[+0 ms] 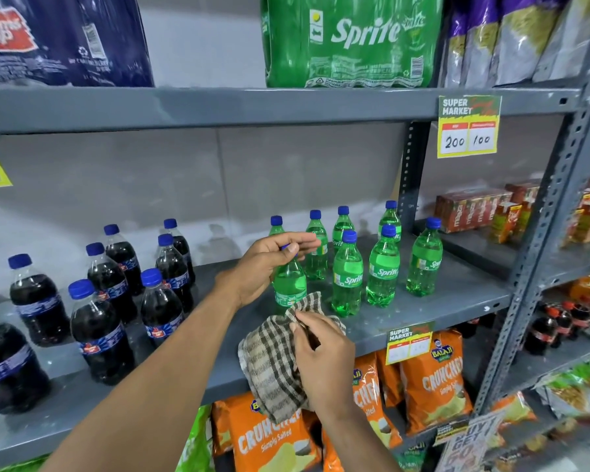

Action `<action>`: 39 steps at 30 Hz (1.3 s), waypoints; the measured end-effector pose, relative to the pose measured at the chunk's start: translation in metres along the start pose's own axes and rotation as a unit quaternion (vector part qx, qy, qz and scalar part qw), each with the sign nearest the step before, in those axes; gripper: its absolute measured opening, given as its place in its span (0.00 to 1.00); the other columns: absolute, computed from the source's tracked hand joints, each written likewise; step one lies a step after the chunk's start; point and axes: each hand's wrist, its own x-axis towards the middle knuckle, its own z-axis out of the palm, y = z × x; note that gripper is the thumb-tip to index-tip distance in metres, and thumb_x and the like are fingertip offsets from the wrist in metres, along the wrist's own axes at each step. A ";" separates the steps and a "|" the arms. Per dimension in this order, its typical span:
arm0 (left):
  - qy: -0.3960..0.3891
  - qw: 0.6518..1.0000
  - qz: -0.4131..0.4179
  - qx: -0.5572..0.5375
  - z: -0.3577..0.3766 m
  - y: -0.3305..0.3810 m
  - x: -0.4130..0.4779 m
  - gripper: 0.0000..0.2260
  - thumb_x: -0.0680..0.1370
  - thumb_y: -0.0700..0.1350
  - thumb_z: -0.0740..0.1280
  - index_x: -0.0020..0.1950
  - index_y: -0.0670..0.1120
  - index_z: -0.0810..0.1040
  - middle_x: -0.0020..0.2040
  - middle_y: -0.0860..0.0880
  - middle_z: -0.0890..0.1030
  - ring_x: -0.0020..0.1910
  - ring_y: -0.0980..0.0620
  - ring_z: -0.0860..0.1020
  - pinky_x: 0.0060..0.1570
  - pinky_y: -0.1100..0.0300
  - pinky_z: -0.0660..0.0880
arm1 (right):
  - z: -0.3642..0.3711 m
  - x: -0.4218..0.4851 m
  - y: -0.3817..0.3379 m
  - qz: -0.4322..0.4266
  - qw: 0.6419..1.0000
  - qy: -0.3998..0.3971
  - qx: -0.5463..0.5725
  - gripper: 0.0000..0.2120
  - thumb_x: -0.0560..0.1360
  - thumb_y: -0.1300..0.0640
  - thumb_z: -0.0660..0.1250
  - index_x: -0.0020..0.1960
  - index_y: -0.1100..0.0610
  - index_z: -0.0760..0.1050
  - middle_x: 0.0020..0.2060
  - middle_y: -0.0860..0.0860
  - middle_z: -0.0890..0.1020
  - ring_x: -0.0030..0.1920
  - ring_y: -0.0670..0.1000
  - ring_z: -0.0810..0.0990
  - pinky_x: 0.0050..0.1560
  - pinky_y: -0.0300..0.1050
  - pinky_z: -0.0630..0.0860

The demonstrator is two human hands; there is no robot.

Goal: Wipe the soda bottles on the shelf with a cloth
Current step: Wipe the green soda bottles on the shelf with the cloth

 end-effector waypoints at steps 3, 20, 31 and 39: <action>-0.023 0.999 -0.017 0.021 0.000 0.005 0.001 0.16 0.81 0.40 0.61 0.67 0.44 0.78 0.66 0.44 0.82 0.69 0.46 0.77 0.71 0.52 0.69 | -0.004 0.000 -0.001 0.002 1.000 0.002 0.011 0.15 0.72 0.68 0.75 0.57 0.55 0.84 0.50 0.45 0.85 0.54 0.40 0.81 0.57 0.34 0.78; 0.058 0.958 0.079 0.270 0.036 0.080 -0.074 0.19 0.79 0.51 0.70 0.69 0.52 0.75 0.68 0.58 0.78 0.70 0.60 0.73 0.72 0.60 0.67 | -0.048 -0.008 -0.052 -0.046 0.992 0.056 0.105 0.13 0.75 0.63 0.72 0.57 0.52 0.82 0.53 0.40 0.83 0.57 0.44 0.81 0.57 0.37 0.77; 0.022 0.915 0.035 0.401 0.034 0.113 -0.194 0.12 0.78 0.42 0.72 0.61 0.49 0.79 0.51 0.59 0.82 0.51 0.66 0.79 0.55 0.63 0.76 | -0.058 -0.042 -0.124 -0.101 0.991 -0.017 0.085 0.12 0.76 0.52 0.70 0.58 0.43 0.76 0.56 0.40 0.78 0.58 0.44 0.79 0.55 0.40 0.77; 0.009 0.873 0.054 0.485 0.026 0.163 -0.269 0.12 0.79 0.38 0.71 0.62 0.45 0.82 0.51 0.59 0.80 0.51 0.64 0.79 0.54 0.69 0.72 | -0.082 -0.029 -0.171 -0.139 0.924 -0.352 0.051 0.28 0.71 0.54 0.74 0.68 0.38 0.70 0.64 0.38 0.76 0.68 0.40 0.72 0.64 0.45 0.70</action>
